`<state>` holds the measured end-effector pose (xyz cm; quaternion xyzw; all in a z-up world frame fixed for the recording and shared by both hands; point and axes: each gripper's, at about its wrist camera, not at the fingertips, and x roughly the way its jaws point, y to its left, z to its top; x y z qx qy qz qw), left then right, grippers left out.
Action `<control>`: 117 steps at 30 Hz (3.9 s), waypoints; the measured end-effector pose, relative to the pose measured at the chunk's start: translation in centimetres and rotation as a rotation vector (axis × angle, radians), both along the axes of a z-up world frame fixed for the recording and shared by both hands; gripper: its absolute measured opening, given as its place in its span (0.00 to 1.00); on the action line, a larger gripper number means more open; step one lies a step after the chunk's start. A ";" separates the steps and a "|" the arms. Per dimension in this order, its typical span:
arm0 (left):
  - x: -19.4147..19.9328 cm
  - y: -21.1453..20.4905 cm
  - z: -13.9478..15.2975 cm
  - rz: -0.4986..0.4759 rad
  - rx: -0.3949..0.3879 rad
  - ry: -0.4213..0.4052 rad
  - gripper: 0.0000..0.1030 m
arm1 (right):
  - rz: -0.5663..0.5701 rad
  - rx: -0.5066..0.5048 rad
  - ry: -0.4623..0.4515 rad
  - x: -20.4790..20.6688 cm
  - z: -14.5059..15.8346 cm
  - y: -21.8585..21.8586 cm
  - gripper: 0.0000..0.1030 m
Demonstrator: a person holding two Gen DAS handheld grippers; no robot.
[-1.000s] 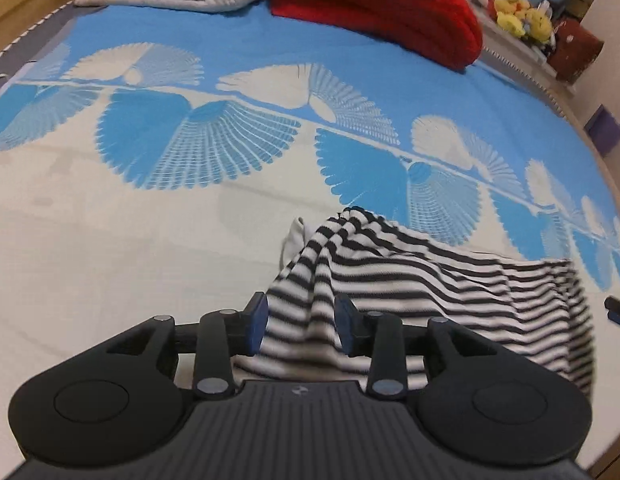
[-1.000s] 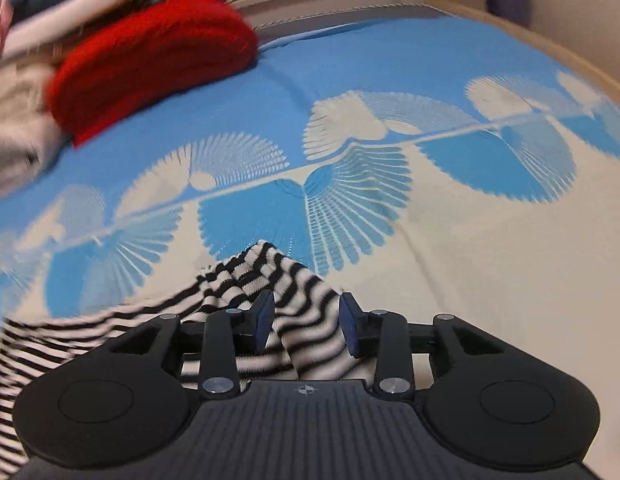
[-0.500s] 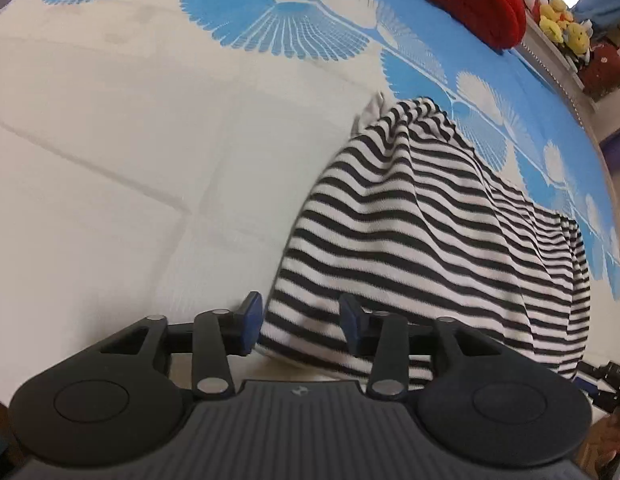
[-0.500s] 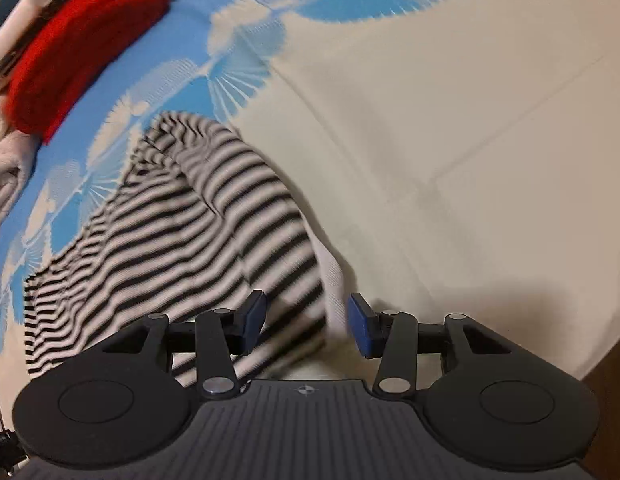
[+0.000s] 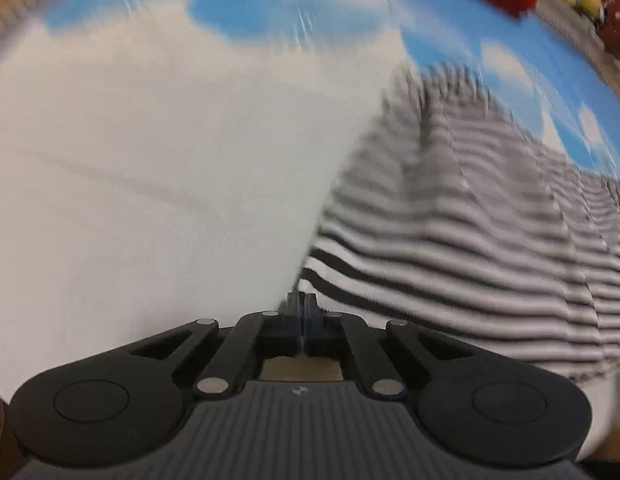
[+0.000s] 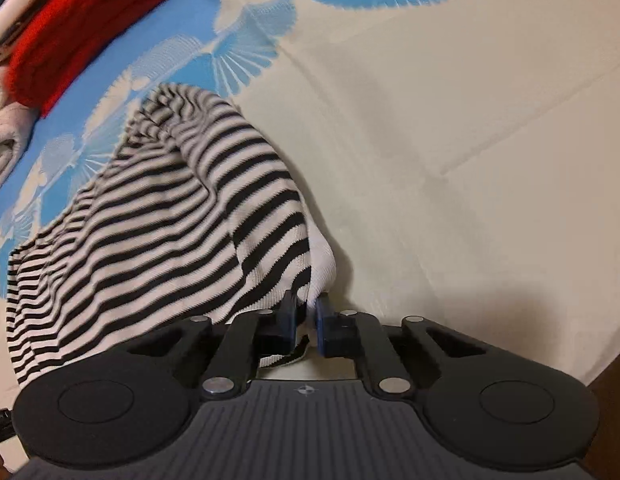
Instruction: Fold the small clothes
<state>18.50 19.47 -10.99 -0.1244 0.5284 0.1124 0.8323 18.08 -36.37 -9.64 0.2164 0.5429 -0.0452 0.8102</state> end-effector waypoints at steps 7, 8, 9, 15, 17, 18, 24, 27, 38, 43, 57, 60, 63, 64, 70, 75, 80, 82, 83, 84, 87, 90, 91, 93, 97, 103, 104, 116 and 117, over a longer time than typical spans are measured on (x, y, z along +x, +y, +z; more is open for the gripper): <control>-1.1 0.0 -1.4 -0.012 -0.008 0.142 0.01 | -0.066 -0.035 -0.025 -1.3 1.6 -2.0 0.03; -1.1 -0.1 -1.5 -0.022 0.004 0.161 0.01 | -0.060 -0.058 0.024 -1.1 0.8 -1.9 0.03; -1.0 -0.4 -1.6 -0.028 0.026 0.177 0.01 | -0.047 -0.087 0.059 -0.9 0.3 -1.6 0.03; -1.4 -3.0 2.8 -0.092 0.090 -0.061 0.05 | -0.098 -0.138 0.022 -0.9 1.4 -1.2 0.07; -1.5 -4.3 3.6 -0.129 0.022 -0.114 0.06 | -0.094 -0.145 -0.052 -1.1 2.5 -0.8 0.07; -1.3 -5.0 3.5 -0.142 0.013 -0.116 0.07 | -0.079 -0.137 -0.093 -1.0 3.0 -0.5 0.07; 1.0 -7.6 0.2 -0.133 0.020 0.064 0.34 | 0.086 -0.110 -0.146 0.2 3.0 2.2 0.27; 1.3 -7.6 -0.6 -0.096 0.027 0.095 0.38 | 0.126 -0.187 0.011 1.3 0.2 3.1 0.27; 0.9 -5.7 -0.4 -0.035 -0.066 0.088 0.38 | 0.098 -0.261 0.034 1.8 -0.3 3.6 0.33; -0.2 -4.7 0.2 -0.020 -0.081 0.060 0.38 | 0.054 -0.253 0.041 1.5 -0.2 3.1 0.38; -2.7 -1.0 -0.6 0.112 -0.254 0.105 0.42 | 0.154 -0.344 -0.418 -2.6 7.9 4.2 0.39; -3.0 0.5 -1.3 0.164 -0.317 0.124 0.44 | 0.107 -0.283 -0.414 -3.0 8.2 2.9 0.39; -3.4 2.1 -2.1 0.209 -0.394 0.150 0.48 | 0.064 -0.226 -0.393 -3.1 8.0 2.1 0.39; -3.5 2.5 -2.4 0.220 -0.415 0.162 0.48 | 0.055 -0.216 -0.393 -3.2 7.9 2.0 0.39; -4.1 5.0 -3.3 0.318 -0.541 0.159 0.48 | 0.041 -0.185 -0.390 -3.5 7.5 1.2 0.39; -3.4 5.3 -3.7 0.354 -0.550 0.141 0.48 | 0.083 -0.204 -0.392 -3.2 7.2 1.6 0.39; -2.4 4.4 -3.7 0.354 -0.505 0.117 0.46 | 0.117 -0.228 -0.404 -3.1 7.3 2.0 0.39; -1.9 3.9 -3.6 0.344 -0.478 0.112 0.45 | 0.124 -0.241 -0.408 -3.1 7.3 2.1 0.39; -1.8 3.7 -3.5 0.336 -0.463 0.112 0.43 | 0.124 -0.244 -0.408 -3.1 7.4 2.1 0.39; -1.6 3.5 -3.4 0.328 -0.450 0.111 0.40 | 0.125 -0.245 -0.406 -3.1 7.3 2.0 0.39; -1.2 2.8 -3.3 0.303 -0.426 0.109 0.25 | 0.129 -0.250 -0.401 -3.1 7.2 2.1 0.39; -1.0 2.2 -3.2 0.278 -0.409 0.101 0.16 | 0.142 -0.261 -0.399 -3.2 7.2 2.2 0.39; -0.9 2.1 -3.2 0.269 -0.404 0.098 0.14 | 0.145 -0.264 -0.400 -3.2 7.1 2.3 0.39; -0.9 1.8 -3.1 0.251 -0.394 0.092 0.11 | 0.147 -0.270 -0.399 -3.3 7.1 2.4 0.39; -0.8 1.6 -2.8 0.215 -0.382 0.077 0.08 | 0.143 -0.277 -0.389 -3.3 7.0 2.3 0.39; -1.5 1.9 -1.4 0.172 -0.352 0.023 0.07 | 0.132 -0.288 -0.369 -3.0 6.7 2.6 0.39; -1.7 2.0 -1.1 0.167 -0.352 0.010 0.06 | 0.129 -0.289 -0.368 -3.0 6.7 2.7 0.39; -4.7 6.0 1.0 0.239 -0.340 -0.042 0.06 | 0.093 -0.274 -0.361 -2.1 6.6 4.5 0.39; -4.8 6.1 1.2 0.245 -0.311 -0.034 0.06 | 0.093 -0.273 -0.362 -2.0 6.6 4.5 0.39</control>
